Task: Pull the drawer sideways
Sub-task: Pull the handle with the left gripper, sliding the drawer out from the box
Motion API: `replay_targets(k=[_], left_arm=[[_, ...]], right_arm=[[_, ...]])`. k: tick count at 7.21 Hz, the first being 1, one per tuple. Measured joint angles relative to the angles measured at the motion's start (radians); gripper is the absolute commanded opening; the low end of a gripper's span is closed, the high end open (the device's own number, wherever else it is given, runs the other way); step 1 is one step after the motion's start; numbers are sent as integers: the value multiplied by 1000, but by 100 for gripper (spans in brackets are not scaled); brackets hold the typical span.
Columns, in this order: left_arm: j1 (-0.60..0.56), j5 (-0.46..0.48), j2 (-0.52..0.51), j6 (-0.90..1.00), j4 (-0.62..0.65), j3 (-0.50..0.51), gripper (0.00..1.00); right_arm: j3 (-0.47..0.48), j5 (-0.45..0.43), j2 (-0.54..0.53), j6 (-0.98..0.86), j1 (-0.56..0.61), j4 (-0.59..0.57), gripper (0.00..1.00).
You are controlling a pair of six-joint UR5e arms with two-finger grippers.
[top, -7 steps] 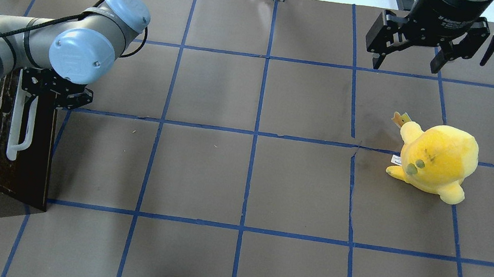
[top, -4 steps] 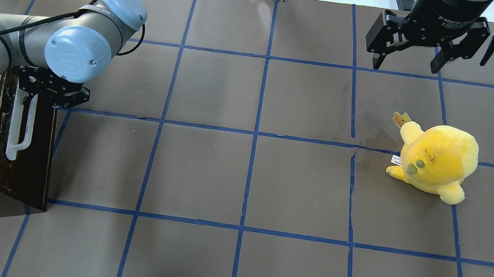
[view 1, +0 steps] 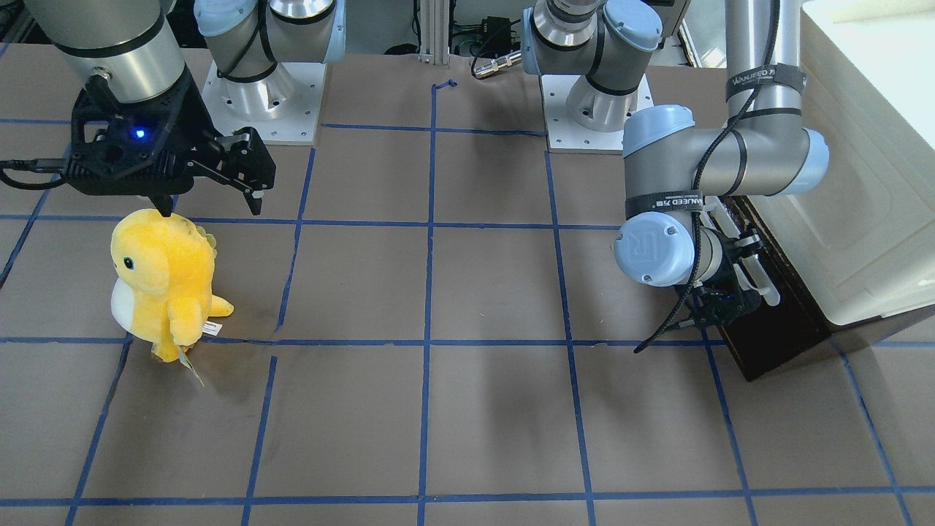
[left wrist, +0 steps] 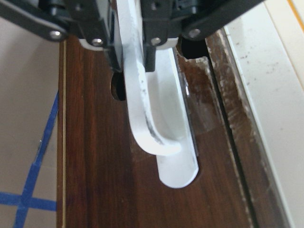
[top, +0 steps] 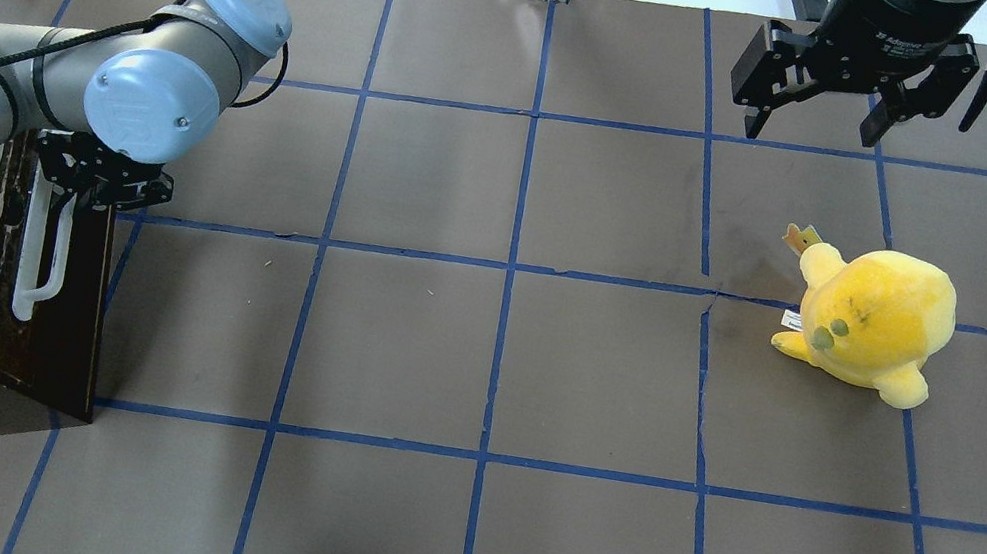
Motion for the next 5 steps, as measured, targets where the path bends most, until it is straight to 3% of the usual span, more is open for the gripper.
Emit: replay_targets(k=[2,3,5], left_arm=[[7,1,4,2,-13,0,14],[10,2,4,3,-16,0,24],[10,2,3,5,-18,0,29]], right_arm=[[0,1,0,0,0,0,100],[0,1,0,1,0,0,100],[0,0,0,1,0,0,100]])
